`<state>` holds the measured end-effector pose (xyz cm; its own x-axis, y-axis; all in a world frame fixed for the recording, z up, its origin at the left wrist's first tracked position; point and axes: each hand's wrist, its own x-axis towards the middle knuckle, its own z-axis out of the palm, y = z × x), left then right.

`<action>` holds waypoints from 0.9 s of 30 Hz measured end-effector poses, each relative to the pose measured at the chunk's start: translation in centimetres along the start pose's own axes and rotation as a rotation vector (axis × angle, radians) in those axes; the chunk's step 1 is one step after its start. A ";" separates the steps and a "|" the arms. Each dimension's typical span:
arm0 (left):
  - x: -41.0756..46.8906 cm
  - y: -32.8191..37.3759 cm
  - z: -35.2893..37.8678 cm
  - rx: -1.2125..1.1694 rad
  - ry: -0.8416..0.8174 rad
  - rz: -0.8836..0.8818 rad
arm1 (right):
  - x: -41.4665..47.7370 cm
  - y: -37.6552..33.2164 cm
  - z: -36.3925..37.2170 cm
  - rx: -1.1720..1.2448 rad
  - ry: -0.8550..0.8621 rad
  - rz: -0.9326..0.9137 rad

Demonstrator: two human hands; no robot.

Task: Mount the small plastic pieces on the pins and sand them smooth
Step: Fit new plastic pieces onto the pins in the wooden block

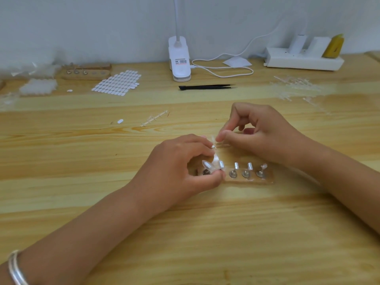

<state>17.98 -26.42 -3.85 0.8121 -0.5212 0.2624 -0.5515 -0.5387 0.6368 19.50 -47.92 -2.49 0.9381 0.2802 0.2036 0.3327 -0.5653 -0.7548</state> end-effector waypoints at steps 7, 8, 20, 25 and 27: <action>-0.2 -0.1 0.1 -0.021 0.007 0.003 | -1.4 -2.0 -2.3 0.089 -0.052 -0.073; -0.2 -0.1 0.2 -0.019 0.011 0.007 | -1.9 -2.2 -2.5 0.071 -0.072 -0.089; -0.2 -0.2 0.2 -0.023 0.004 0.011 | -5.4 -2.9 -1.5 -0.012 -0.002 -0.095; -0.3 -0.3 0.2 -0.025 0.004 0.015 | -5.5 -3.4 -1.0 -0.030 0.021 -0.027; -0.2 -0.3 0.2 -0.018 0.008 0.017 | -5.5 -3.5 -0.9 -0.030 0.026 -0.018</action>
<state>17.91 -26.34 -4.25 0.8040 -0.5251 0.2790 -0.5620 -0.5177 0.6451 13.30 -48.20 -0.43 0.9338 0.2710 0.2335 0.3523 -0.5830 -0.7321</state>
